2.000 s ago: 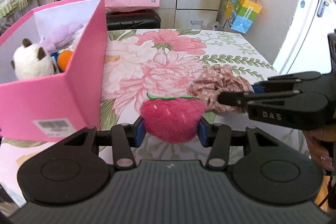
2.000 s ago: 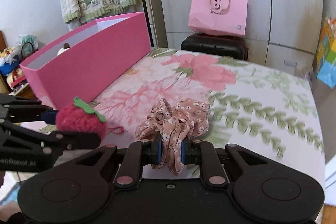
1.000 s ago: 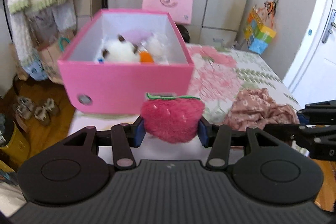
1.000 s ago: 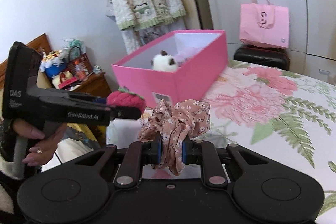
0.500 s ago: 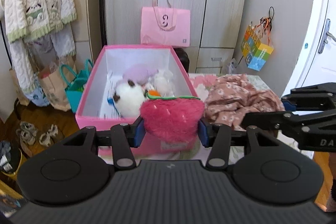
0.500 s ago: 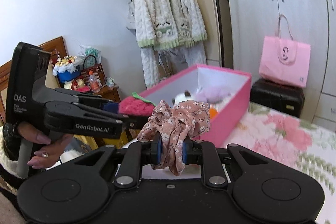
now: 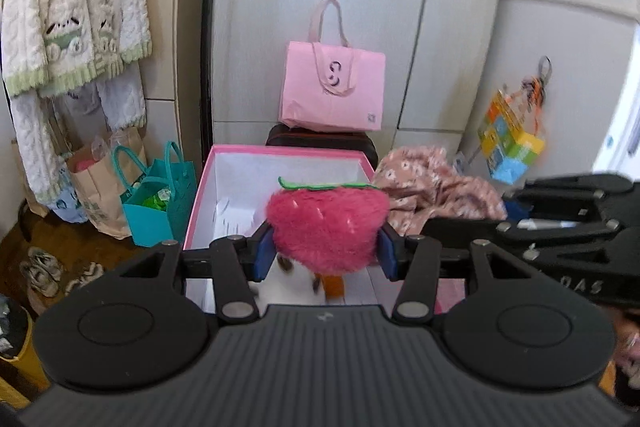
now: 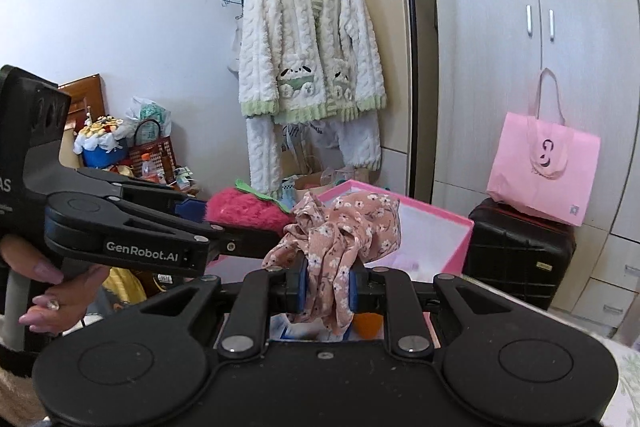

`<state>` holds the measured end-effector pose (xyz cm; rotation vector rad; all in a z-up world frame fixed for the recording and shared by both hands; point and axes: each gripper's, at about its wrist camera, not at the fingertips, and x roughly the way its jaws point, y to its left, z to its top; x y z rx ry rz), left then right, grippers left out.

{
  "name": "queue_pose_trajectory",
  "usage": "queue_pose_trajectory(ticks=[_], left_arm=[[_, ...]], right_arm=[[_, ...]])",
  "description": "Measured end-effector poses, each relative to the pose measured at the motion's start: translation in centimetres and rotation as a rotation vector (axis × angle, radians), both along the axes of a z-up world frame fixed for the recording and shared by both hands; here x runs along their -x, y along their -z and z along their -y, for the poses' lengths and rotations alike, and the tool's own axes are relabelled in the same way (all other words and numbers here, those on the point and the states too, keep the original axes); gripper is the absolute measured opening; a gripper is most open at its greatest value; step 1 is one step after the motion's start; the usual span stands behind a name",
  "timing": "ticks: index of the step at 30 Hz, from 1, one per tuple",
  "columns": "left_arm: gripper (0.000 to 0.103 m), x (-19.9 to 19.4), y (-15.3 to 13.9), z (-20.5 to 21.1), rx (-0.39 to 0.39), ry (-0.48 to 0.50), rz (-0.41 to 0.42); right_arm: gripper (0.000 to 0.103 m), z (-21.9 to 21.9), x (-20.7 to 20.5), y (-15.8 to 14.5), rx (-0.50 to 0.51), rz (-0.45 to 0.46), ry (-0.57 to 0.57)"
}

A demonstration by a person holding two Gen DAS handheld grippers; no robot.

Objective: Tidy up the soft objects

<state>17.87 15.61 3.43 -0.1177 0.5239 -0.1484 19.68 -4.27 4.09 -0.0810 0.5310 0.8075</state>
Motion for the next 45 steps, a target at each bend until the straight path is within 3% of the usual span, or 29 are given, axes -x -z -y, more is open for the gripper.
queue_pose_trajectory(ticks=[8, 13, 16, 19, 20, 23, 30, 36, 45], left_arm=[[0.049, -8.0, 2.5, -1.9, 0.046, -0.037, -0.111], [0.049, -10.8, 4.2, -2.4, 0.028, -0.08, -0.192], [0.049, -11.5, 4.8, -2.4, 0.003, -0.093, -0.216], [0.055, -11.7, 5.0, -2.1, -0.018, -0.116, -0.215], [0.058, -11.8, 4.9, -2.0, -0.031, -0.12, -0.213], [0.063, -11.1, 4.5, -1.7, -0.06, -0.127, -0.179], [0.066, -7.4, 3.4, -2.3, -0.045, -0.138, -0.124], [0.068, -2.9, 3.1, -2.7, 0.006, -0.138, -0.1], [0.073, 2.9, 2.3, -0.8, -0.009, -0.087, -0.053]], right_arm=[[0.024, -2.8, -7.5, 2.4, 0.064, -0.082, -0.028], [0.024, -4.7, -10.1, 4.8, 0.113, -0.122, -0.059], [0.024, -5.7, -10.7, 6.1, 0.153, -0.102, -0.077], [0.036, -6.3, -11.0, 6.8, 0.182, -0.071, -0.08], [0.046, -6.2, -11.0, 6.9, 0.184, -0.068, -0.086], [0.064, -5.1, -11.0, 6.6, 0.129, -0.06, -0.08], [0.066, -2.3, -7.3, 4.8, 0.088, 0.006, -0.035], [0.067, 0.3, -2.7, 4.1, 0.039, 0.01, 0.041], [0.07, 1.9, 2.7, 3.3, 0.063, 0.041, 0.157]])
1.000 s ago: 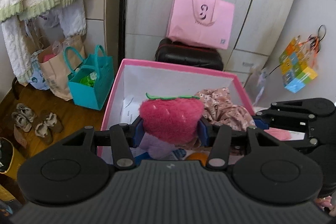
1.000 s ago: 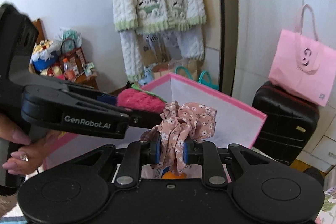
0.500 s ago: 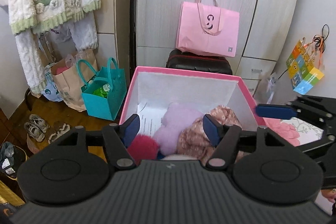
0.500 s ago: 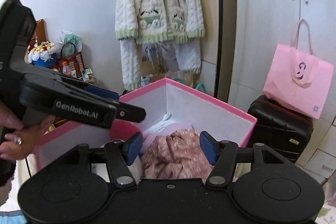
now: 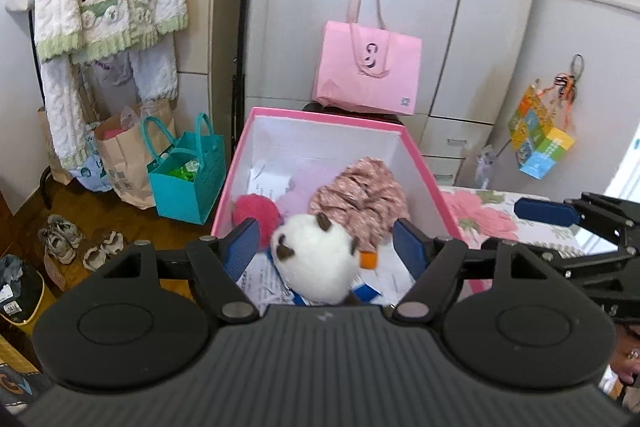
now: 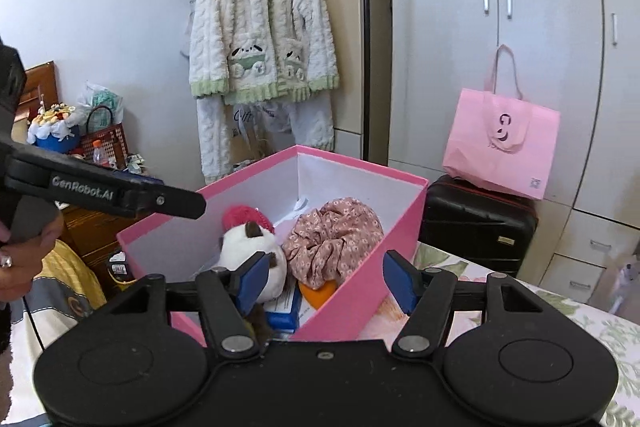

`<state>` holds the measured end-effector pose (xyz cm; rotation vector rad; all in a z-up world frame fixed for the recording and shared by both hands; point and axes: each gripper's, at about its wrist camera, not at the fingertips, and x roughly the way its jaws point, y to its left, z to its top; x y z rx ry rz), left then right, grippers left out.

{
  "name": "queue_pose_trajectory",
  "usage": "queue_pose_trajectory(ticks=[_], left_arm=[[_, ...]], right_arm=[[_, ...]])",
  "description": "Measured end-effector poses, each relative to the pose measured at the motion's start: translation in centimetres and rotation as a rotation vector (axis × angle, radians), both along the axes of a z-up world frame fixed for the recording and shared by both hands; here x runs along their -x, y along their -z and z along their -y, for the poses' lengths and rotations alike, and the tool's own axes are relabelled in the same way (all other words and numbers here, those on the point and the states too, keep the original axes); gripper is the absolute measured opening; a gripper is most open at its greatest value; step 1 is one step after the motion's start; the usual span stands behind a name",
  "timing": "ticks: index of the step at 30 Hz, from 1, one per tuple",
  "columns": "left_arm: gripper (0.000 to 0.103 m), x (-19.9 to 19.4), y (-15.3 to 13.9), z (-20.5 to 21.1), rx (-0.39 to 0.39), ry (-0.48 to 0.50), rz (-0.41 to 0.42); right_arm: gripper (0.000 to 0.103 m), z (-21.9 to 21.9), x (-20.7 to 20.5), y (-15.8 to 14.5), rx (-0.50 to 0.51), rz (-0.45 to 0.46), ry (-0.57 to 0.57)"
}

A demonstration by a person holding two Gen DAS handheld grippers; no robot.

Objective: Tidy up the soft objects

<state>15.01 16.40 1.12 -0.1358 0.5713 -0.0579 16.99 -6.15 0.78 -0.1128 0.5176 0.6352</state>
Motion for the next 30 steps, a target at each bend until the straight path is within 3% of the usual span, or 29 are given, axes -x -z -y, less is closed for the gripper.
queue_pose_trajectory(ticks=[14, 17, 23, 26, 28, 29, 30], left_arm=[[0.075, 7.4, -2.3, 3.3, 0.006, 0.07, 0.102], [0.076, 8.7, -2.6, 4.2, -0.011, 0.074, 0.114], [0.076, 10.1, -3.0, 6.1, -0.085, 0.094, 0.083], [0.081, 10.9, -3.2, 6.5, -0.081, 0.091, 0.101], [0.082, 11.2, -3.1, 6.6, -0.069, 0.093, 0.104], [0.082, 11.2, -3.0, 6.7, -0.068, 0.09, 0.103], [0.082, 11.3, -3.0, 6.8, -0.07, 0.086, 0.104]], right_arm=[[0.072, 3.6, 7.4, -2.5, 0.002, 0.061, 0.124], [0.072, 4.2, 9.3, -3.1, 0.014, 0.09, 0.109], [0.073, 6.0, 11.5, -4.0, 0.011, 0.092, 0.188], [0.074, 7.1, 11.9, -4.1, 0.001, 0.07, 0.232], [0.081, 7.9, 12.1, -4.1, -0.001, 0.059, 0.266], [0.094, 8.2, 12.1, -4.0, -0.013, 0.052, 0.283], [0.1, 8.6, 12.2, -4.1, -0.031, 0.047, 0.302]])
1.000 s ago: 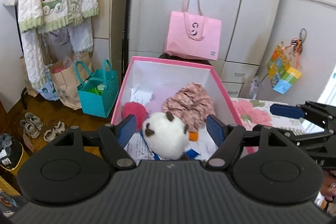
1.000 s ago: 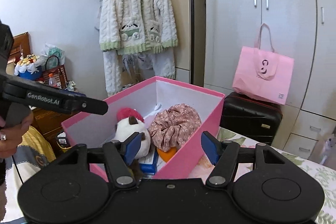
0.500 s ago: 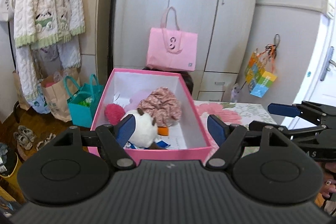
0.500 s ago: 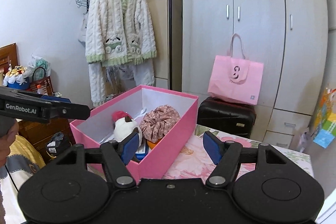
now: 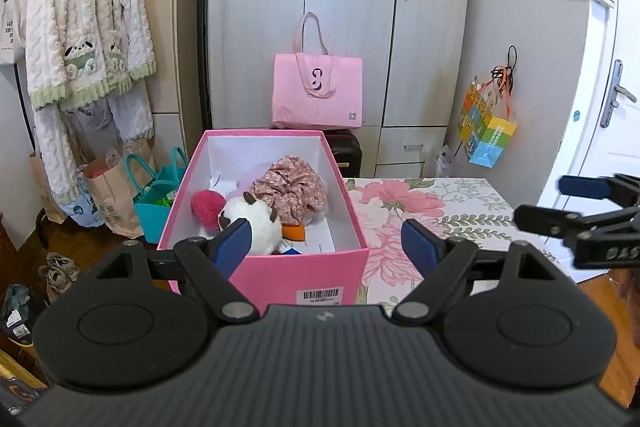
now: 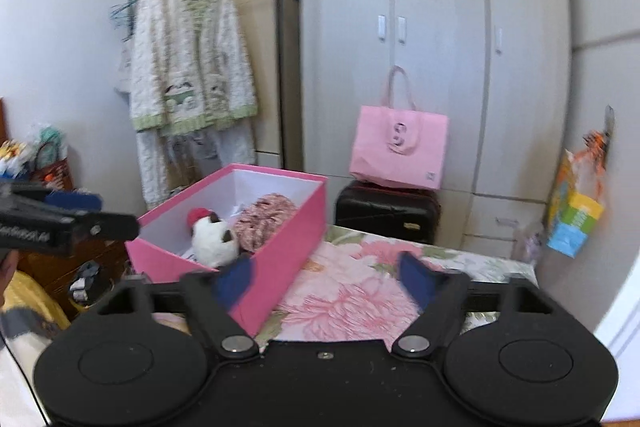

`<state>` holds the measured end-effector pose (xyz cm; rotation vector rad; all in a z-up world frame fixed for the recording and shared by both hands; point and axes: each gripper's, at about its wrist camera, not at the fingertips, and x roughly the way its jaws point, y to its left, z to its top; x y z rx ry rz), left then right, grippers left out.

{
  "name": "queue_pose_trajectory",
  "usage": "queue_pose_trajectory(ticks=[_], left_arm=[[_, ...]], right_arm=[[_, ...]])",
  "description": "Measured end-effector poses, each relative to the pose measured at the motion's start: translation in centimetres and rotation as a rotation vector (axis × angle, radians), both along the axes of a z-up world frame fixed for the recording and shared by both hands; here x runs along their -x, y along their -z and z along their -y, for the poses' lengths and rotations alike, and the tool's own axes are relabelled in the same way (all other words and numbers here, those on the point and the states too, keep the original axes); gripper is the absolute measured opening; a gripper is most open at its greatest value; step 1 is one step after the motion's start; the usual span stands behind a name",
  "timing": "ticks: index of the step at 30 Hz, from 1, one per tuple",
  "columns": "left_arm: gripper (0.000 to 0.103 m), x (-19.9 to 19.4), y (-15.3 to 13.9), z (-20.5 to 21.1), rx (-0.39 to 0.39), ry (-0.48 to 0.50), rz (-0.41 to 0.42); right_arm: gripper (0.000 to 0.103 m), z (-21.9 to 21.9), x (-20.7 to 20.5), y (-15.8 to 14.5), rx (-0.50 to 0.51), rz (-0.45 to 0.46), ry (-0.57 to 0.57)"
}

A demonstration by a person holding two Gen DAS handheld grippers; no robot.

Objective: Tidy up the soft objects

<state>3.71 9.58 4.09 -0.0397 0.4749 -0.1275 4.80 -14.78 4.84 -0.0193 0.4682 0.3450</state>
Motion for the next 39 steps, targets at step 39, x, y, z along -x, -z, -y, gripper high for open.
queue_pose_trajectory(ticks=[39], left_arm=[[0.101, 2.0, 1.3, 2.2, -0.049, -0.08, -0.075]], right_arm=[[0.103, -0.1, 5.4, -0.2, 0.058, -0.088, 0.268]])
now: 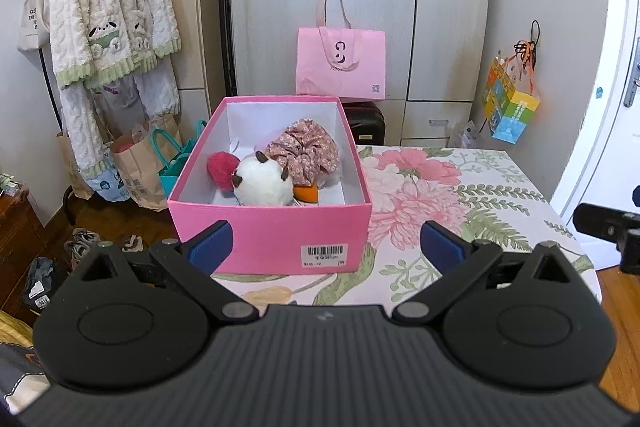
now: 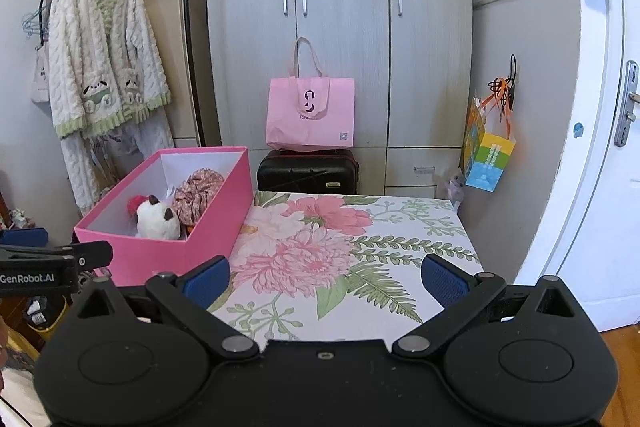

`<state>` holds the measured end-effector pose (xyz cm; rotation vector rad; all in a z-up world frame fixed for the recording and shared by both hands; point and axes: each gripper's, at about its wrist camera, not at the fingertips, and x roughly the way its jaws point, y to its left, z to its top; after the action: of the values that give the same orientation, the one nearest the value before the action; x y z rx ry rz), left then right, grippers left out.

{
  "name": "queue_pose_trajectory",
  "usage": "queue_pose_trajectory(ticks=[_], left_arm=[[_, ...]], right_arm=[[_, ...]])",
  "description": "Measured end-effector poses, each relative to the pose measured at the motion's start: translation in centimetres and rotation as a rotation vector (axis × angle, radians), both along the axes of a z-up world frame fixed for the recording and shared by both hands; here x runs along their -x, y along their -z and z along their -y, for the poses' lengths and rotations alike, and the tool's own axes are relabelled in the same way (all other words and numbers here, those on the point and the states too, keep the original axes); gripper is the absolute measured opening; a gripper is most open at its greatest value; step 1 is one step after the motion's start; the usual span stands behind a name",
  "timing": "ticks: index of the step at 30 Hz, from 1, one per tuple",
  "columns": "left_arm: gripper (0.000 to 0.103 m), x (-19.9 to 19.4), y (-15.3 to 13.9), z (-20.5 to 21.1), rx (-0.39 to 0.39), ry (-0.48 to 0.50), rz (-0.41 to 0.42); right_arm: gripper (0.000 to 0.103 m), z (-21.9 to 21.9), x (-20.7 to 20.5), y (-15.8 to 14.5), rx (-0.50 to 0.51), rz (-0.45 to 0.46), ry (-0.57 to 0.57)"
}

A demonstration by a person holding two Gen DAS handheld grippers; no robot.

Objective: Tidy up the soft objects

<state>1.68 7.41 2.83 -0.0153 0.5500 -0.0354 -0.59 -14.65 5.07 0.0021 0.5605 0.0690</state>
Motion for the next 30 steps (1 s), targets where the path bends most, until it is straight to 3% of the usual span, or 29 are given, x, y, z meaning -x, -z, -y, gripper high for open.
queue_pose_trajectory(ticks=[30], left_arm=[[0.102, 1.8, 0.1, 0.8, -0.072, -0.008, 0.011]], right_arm=[[0.103, -0.3, 1.9, 0.6, 0.017, 0.004, 0.024]])
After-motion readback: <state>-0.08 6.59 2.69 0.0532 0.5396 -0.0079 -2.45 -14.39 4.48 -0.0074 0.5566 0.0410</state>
